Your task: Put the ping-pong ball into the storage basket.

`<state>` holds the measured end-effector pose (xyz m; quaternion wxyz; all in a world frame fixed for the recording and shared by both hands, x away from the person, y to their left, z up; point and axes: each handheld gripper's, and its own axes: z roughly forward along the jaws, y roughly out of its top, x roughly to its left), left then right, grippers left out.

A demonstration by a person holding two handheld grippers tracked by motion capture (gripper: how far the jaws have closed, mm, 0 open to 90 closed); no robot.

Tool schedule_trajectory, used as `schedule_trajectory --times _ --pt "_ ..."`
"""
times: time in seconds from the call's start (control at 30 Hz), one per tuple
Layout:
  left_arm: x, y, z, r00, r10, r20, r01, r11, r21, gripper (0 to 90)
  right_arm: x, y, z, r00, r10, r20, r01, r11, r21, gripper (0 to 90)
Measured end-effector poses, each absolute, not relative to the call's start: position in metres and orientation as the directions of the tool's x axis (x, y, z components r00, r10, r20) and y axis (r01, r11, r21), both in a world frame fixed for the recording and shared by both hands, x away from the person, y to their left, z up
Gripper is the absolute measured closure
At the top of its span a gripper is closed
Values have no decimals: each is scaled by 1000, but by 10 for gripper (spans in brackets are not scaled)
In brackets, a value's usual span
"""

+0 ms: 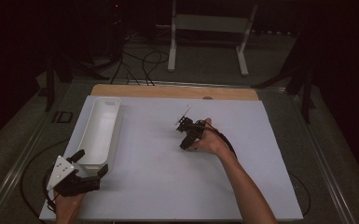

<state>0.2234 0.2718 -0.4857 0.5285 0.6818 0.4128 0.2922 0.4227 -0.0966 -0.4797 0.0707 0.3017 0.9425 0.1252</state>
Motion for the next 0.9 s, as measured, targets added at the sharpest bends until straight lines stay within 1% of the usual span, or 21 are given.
schedule_trajectory --times 0.03,0.1,0.23,0.53,0.63,0.9 --pt "223 272 -486 488 872 -38 254 -101 962 0 423 -97 -480 -808 586 -58 551 787 279 329" --pt "223 272 -486 487 872 -38 254 -100 962 0 423 -97 -481 -810 584 -58 550 791 268 365" --pt "223 272 -486 488 872 -37 254 -102 962 0 422 -96 -481 -813 580 -54 548 793 265 399" --pt "223 272 -486 487 872 -36 254 -102 962 0 423 -97 -483 -811 583 -49 553 792 259 449" --pt "223 272 -486 487 873 -37 253 -101 962 0 423 -97 -482 -811 583 -48 554 792 258 489" --pt "223 272 -486 486 873 -38 254 -100 962 0 422 -97 -482 -816 576 -49 547 797 256 503"
